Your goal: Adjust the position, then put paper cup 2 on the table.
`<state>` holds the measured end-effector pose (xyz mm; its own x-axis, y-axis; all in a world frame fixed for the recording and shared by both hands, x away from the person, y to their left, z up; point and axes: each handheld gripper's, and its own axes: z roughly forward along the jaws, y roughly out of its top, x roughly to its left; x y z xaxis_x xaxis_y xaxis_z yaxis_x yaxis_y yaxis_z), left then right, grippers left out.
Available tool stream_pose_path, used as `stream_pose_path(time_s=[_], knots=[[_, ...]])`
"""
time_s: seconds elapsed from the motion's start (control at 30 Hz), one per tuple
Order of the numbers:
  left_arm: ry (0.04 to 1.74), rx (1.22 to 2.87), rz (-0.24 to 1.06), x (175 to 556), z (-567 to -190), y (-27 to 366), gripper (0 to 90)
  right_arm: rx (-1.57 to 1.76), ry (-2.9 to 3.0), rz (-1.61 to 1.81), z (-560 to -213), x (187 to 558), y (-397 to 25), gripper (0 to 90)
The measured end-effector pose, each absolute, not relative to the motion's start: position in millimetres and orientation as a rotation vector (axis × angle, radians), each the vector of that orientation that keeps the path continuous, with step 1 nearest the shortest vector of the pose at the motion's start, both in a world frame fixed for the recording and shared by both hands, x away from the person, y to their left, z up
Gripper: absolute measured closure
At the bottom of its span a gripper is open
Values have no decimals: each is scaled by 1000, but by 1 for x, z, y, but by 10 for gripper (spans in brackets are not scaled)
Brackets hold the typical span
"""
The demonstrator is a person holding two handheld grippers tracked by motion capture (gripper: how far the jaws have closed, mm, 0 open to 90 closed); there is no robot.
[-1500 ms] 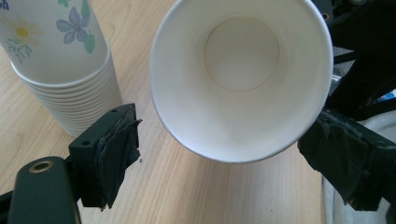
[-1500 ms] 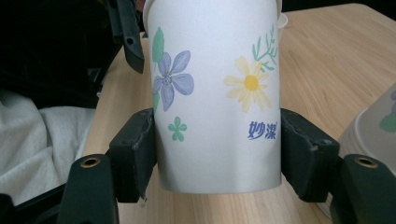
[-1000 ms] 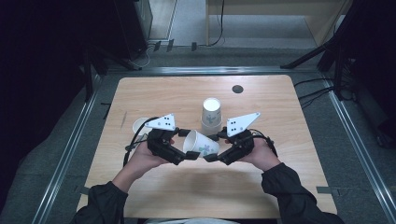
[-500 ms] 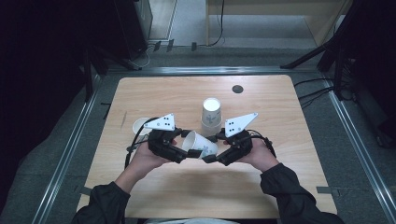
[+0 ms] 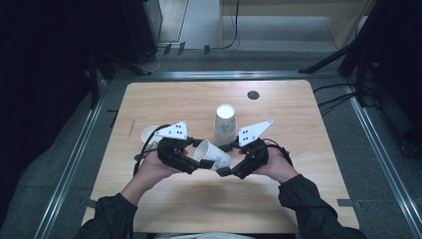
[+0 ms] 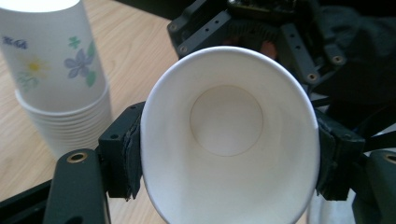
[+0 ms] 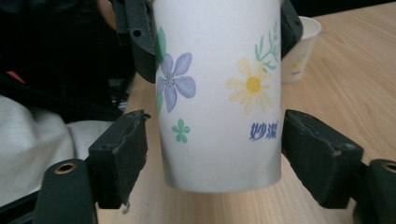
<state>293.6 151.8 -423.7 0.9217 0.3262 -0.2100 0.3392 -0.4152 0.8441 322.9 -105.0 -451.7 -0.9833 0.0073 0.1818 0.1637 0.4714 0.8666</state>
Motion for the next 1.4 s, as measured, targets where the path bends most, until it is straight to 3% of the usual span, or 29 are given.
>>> stream_pose_path(time_s=[0.63, 0.97, 1.4], knots=[[546, 2139, 27, 307, -418, 176, 258, -291, -2736, -1459, -458, 320, -119, 185], [531, 2243, 37, 314, -423, 174, 257, -478, -2811, -1472, -461, 324, -134, 255], [530, 2335, 59, 316, -426, 183, 257, -663, -2835, -1489, -461, 326, -151, 250]])
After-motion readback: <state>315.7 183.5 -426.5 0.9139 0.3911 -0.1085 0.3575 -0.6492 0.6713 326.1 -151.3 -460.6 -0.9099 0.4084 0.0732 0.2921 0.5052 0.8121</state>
